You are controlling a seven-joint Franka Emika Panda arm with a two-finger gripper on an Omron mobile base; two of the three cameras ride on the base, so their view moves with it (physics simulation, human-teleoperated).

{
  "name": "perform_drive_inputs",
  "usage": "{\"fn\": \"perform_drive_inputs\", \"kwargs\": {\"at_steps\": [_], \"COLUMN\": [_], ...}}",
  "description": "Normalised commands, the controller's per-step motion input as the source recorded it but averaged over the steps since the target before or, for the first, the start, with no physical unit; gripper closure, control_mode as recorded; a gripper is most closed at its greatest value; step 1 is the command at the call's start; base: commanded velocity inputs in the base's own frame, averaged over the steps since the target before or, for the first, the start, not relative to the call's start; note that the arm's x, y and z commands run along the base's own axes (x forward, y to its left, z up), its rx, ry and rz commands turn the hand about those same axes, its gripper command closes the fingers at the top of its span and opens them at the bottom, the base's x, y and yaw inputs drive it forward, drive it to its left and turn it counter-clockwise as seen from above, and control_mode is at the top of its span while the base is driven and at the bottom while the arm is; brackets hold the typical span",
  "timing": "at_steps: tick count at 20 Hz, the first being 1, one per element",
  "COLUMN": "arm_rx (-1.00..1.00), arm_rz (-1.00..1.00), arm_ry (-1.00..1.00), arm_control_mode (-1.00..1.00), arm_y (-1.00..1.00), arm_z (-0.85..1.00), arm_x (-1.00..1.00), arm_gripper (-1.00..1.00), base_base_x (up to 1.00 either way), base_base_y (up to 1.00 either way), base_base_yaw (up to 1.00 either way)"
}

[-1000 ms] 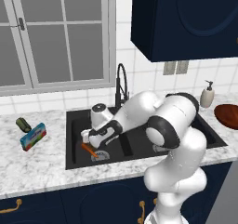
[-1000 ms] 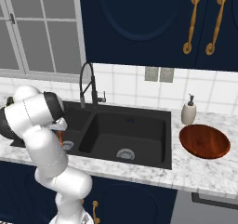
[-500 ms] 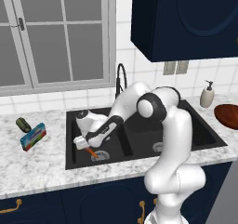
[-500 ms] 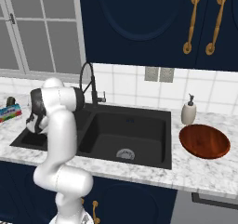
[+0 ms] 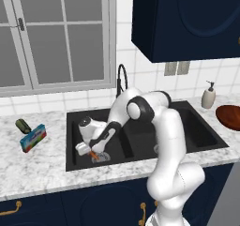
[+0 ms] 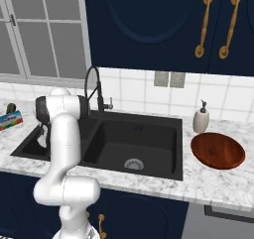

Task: Pick the carrot from the sink and place it in the bowl. Then pick the bowl and place it in the microwave. Then close the microwave door and press the start button.

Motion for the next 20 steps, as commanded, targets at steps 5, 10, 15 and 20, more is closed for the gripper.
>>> {"fn": "perform_drive_inputs", "kwargs": {"at_steps": [5,10,15,20], "arm_rx": [0.0,0.0,0.0,0.0], "arm_rz": [0.06,0.06,0.05,0.02], "arm_ry": [0.0,0.0,0.0,0.0], "arm_control_mode": [-1.0,-1.0,-1.0,-1.0], "arm_y": [0.0,0.01,0.01,-0.01], "arm_z": [-0.66,-0.55,-0.49,-0.57], "arm_x": [0.31,0.39,0.39,0.48], "arm_gripper": [-1.0,-1.0,-1.0,-1.0], "base_base_x": [0.0,0.0,0.0,0.0], "base_base_y": [0.0,0.0,0.0,0.0], "base_base_yaw": [0.0,0.0,0.0,0.0]}}
